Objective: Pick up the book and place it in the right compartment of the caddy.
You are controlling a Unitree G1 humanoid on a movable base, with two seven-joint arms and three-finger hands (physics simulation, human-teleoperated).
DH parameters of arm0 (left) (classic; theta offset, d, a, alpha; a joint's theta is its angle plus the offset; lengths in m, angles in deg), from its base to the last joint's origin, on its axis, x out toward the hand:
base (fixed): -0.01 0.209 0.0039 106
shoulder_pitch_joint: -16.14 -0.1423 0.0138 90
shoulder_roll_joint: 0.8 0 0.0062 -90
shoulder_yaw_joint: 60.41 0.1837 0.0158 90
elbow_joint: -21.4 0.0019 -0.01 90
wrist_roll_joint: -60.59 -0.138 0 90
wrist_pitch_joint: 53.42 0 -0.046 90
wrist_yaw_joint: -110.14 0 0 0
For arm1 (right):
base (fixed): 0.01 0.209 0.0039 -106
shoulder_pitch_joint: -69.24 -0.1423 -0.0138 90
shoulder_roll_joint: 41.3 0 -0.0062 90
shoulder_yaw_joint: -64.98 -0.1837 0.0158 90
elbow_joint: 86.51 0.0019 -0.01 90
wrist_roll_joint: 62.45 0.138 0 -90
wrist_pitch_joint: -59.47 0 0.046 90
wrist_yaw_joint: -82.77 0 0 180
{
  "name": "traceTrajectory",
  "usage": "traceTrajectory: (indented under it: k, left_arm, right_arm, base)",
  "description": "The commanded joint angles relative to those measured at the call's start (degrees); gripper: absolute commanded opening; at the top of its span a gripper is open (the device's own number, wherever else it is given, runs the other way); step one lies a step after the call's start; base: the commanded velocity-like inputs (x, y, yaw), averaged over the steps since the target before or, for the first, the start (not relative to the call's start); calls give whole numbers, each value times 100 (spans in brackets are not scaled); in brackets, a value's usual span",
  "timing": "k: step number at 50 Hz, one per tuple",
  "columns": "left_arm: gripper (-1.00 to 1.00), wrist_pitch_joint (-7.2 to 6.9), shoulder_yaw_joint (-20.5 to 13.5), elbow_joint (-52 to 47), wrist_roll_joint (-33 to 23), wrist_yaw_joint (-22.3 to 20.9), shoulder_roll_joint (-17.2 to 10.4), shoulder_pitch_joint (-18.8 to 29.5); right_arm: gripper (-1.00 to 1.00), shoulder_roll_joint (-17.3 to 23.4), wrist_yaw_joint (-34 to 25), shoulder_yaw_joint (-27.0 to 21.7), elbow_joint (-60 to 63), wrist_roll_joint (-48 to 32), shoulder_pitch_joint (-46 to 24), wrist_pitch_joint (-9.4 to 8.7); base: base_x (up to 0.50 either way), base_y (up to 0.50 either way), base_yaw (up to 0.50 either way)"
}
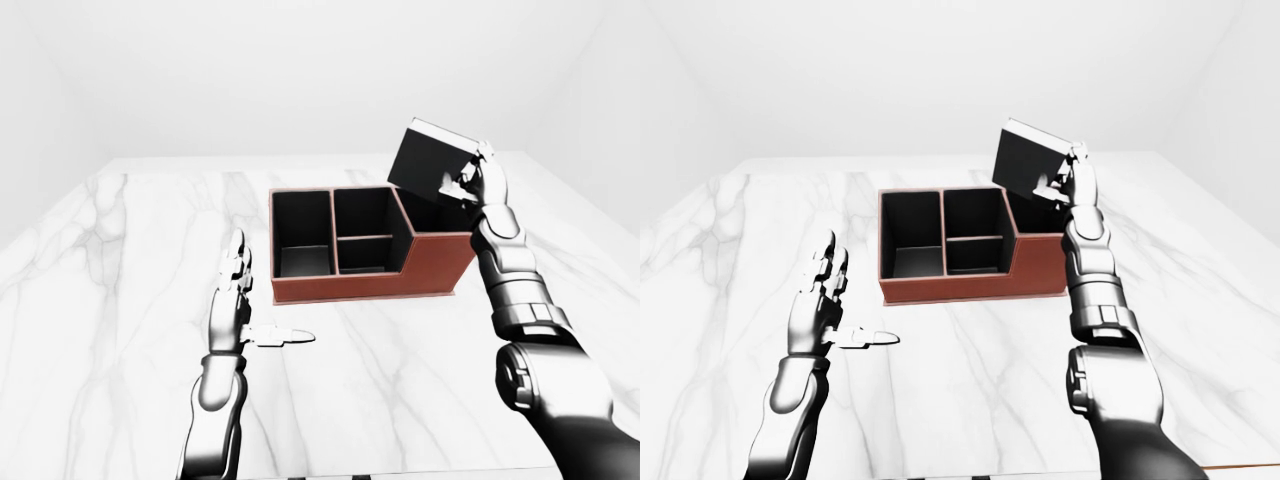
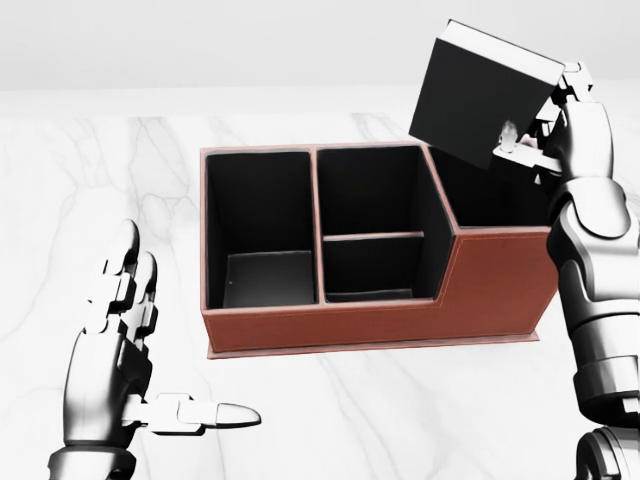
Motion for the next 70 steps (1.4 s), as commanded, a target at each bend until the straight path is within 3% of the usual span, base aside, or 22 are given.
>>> traceTrajectory:
  k: [1, 44, 70]
  left_arm:
    - [100, 0, 11, 67, -17, 7, 5, 8]
    - [100, 0, 30, 129, -38, 17, 7, 48]
    - [100, 0, 52, 136, -56, 16, 11, 33]
  right_arm:
    - [-100, 132, 31, -132, -640, 72, -243, 305]
    - [-100, 574, 162, -202, -2154, -176, -900, 305]
    - [-100, 576, 321, -258, -2543, -397, -797, 305]
  base:
    - [0, 0, 0]
    - [0, 0, 0]
    - [0, 0, 0]
